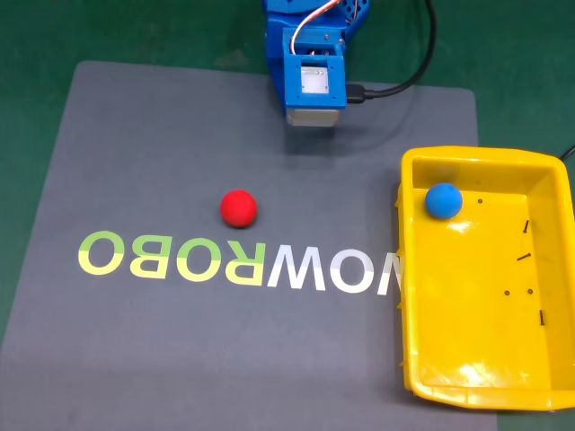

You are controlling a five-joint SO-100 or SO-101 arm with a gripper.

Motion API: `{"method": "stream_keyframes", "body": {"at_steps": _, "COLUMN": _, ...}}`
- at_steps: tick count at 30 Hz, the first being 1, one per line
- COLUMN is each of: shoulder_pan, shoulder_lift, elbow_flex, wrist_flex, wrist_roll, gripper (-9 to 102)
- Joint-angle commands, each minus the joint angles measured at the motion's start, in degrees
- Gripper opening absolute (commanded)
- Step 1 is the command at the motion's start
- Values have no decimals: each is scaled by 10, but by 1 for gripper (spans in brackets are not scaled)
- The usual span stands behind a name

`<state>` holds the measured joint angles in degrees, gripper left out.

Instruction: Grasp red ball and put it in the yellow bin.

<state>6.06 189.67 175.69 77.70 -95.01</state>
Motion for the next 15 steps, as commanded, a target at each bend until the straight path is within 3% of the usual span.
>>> {"method": "stream_keyframes", "body": {"at_steps": 1, "shoulder_pan": 5, "shoulder_lift": 8, "elbow_flex": 18, "wrist_flex": -33, "wrist_roll": 22, "gripper": 29}}
{"method": "stream_keyframes", "body": {"at_steps": 10, "shoulder_pan": 25, "shoulder_lift": 6, "elbow_flex": -29, "wrist_flex": -61, "wrist_roll": -26, "gripper": 30}}
{"method": "stream_keyframes", "body": {"at_steps": 15, "shoulder_pan": 49, "shoulder_lift": -105, "elbow_flex": -108, "wrist_flex": -168, "wrist_roll": -48, "gripper": 30}}
